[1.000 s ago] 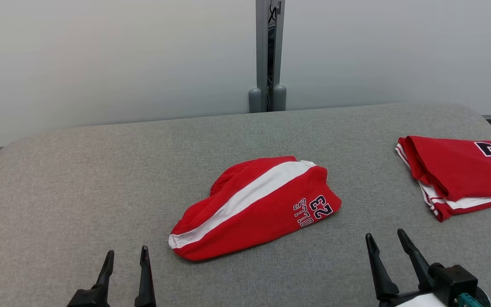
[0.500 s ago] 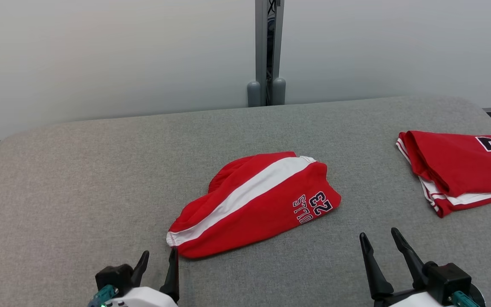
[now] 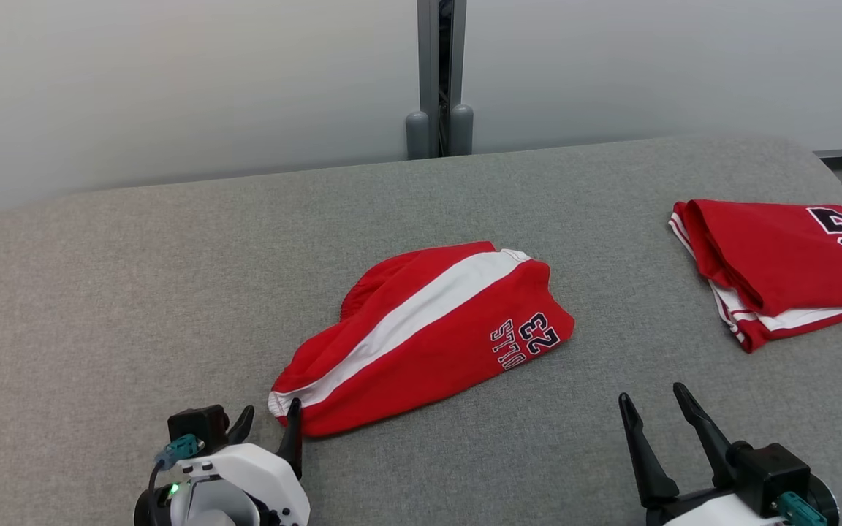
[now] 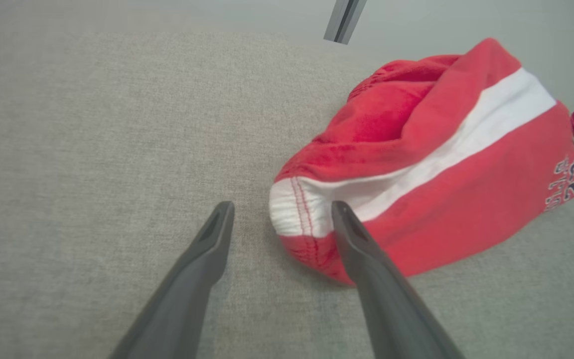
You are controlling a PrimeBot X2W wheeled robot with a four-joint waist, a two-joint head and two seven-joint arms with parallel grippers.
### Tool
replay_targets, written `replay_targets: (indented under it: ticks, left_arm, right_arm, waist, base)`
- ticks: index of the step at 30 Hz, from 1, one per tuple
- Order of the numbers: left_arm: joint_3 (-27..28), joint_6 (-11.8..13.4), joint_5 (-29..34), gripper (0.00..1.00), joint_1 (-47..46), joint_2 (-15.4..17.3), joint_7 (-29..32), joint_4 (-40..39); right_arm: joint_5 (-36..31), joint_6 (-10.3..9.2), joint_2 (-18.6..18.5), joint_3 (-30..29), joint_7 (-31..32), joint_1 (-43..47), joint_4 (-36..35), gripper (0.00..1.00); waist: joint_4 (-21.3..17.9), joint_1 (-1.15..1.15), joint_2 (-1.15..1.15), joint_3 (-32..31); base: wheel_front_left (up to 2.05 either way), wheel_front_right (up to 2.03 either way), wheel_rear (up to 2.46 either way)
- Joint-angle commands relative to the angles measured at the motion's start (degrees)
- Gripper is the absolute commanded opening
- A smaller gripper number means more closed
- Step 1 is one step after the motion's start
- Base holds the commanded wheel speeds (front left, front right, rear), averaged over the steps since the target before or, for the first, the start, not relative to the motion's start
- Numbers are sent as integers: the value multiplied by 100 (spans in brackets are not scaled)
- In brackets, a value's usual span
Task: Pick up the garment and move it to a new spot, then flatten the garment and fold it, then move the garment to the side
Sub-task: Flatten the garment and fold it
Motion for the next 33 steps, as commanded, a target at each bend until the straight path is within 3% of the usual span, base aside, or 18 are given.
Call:
replay_targets:
  ticks: [1, 5, 7, 8, 10, 11, 17, 22, 27, 33]
  left_arm:
    - [-57, -54, -88, 100, -147, 26, -13, 113]
    - [-155, -114, -247, 100, -266, 28, -35, 272]
    - [-216, -155, -325, 84, -338, 29, -50, 358]
    - [-250, -161, -350, 54, -381, 28, -59, 395]
    - [-300, -202, -414, 25, -438, 30, -75, 444]
    - [-328, -201, -419, 0, -463, 29, -93, 458]
    - [-438, -167, -288, 0, -542, 29, -148, 346]
    - [-410, -16, 132, 0, -226, 147, -153, -300]
    - [-385, 47, 461, 0, 91, 210, -156, -960]
    - [-400, 60, 677, 0, 222, 201, -156, -1382]
  right_arm:
    - [16, 1, -69, 6, -22, -76, 3, 100]
    - [22, 1, -89, 37, -22, -103, -2, 100]
    - [26, 1, -102, 54, -22, -142, 0, 100]
    - [29, 1, -107, 56, -22, -159, -1, 100]
    - [31, 1, -117, 52, -22, -159, -2, 100]
    - [28, 1, -121, 50, -22, -152, -1, 100]
    - [14, 1, -118, 101, -22, -262, -76, 100]
    - [365, 1, -37, 120, -22, -671, 21, 100]
    - [1070, 1, -162, 658, 20, -1585, 1131, 100]
    - [2085, 2, -486, 1427, 862, -2994, 2300, 100]
  waist:
    - [-24, 0, 0, 34]
    - [-46, 0, 0, 76]
    - [-56, 0, 0, 99]
    - [-57, 0, 0, 111]
    - [-50, 0, 0, 127]
    - [-43, 0, 0, 132]
    - [87, 0, 0, 204]
    - [278, 0, 0, 344]
    - [516, 0, 0, 461]
    - [783, 0, 0, 644]
  base:
    - [0, 0, 0]
    - [0, 0, 0]
    - [0, 0, 0]
    - [0, 0, 0]
    - [0, 0, 0]
    - [0, 0, 0]
    - [0, 0, 0]
    - [0, 0, 0]
    - [0, 0, 0]
    - [0, 0, 0]
